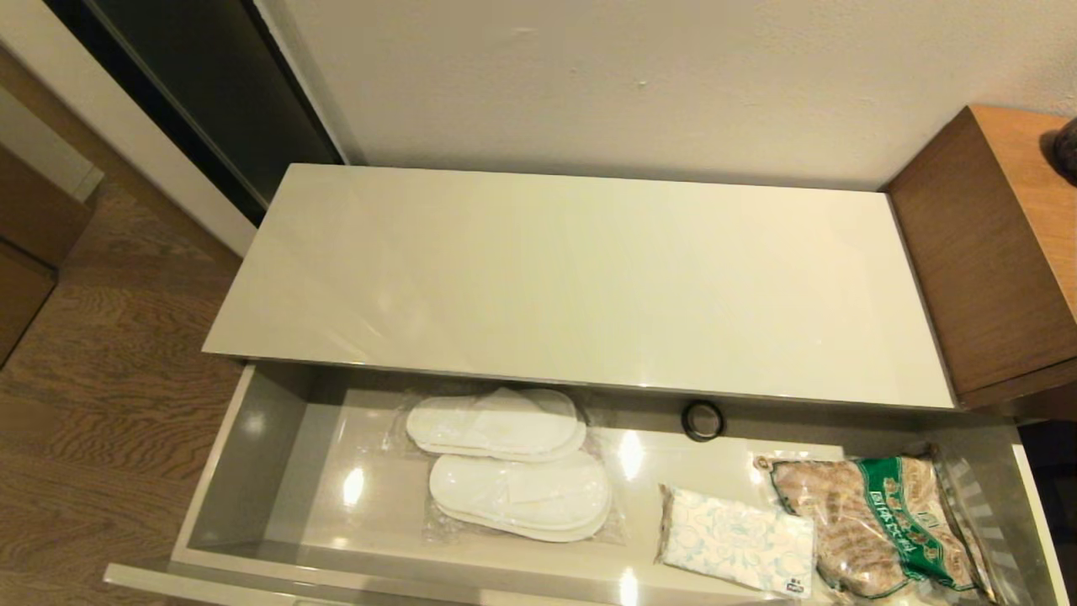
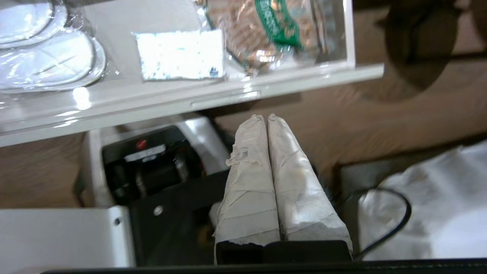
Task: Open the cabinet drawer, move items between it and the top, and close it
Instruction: Take out the disposable slippers from the drawer
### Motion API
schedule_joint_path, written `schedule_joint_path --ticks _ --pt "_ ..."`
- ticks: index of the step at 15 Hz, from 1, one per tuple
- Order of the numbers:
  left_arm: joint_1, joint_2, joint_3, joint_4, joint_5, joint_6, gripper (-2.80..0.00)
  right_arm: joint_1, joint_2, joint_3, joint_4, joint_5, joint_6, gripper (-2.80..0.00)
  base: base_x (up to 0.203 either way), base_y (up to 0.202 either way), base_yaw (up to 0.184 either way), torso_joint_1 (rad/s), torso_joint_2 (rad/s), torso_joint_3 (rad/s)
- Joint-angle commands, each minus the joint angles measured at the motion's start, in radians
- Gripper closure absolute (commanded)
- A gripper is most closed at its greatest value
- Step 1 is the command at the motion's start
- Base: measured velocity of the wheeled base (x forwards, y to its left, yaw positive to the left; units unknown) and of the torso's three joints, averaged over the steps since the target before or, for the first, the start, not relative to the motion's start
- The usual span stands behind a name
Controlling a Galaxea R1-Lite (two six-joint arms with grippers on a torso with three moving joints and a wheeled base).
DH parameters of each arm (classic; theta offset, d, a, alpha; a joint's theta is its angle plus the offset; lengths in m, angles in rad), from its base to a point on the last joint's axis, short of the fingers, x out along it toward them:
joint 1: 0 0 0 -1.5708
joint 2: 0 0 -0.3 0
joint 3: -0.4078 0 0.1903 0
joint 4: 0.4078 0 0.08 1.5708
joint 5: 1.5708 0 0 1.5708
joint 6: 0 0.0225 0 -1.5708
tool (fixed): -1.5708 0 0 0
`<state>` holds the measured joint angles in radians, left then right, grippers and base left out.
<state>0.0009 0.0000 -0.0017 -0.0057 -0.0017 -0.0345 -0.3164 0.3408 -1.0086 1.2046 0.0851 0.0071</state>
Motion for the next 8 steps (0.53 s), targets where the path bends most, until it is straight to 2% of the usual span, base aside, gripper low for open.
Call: schedule_joint_path --ticks 1,3,5,8 --pt "0.001 0.000 0.000 0.000 0.000 -0.001 0.00 -0.014 -0.023 0.022 0.003 0.002 0.004 0.00 0.000 0.000 0.000 0.000 0.00 0.000" --pt "0.001 0.000 0.000 0.000 0.000 -0.001 0.00 -0.013 -0.048 0.072 -0.020 0.002 -0.008 0.00 0.000 0.000 0.000 0.000 0.00 0.000" --pt "0.001 0.000 0.000 0.001 0.000 -0.001 0.00 0.007 -0.038 0.117 -0.129 0.000 -0.048 0.00 0.000 0.000 0.000 0.000 0.00 0.000" --pt "0.001 0.000 0.000 0.000 0.000 -0.001 0.00 0.121 -0.059 0.135 -0.109 -0.005 -0.093 0.00 0.000 0.000 0.000 0.000 0.00 0.000"
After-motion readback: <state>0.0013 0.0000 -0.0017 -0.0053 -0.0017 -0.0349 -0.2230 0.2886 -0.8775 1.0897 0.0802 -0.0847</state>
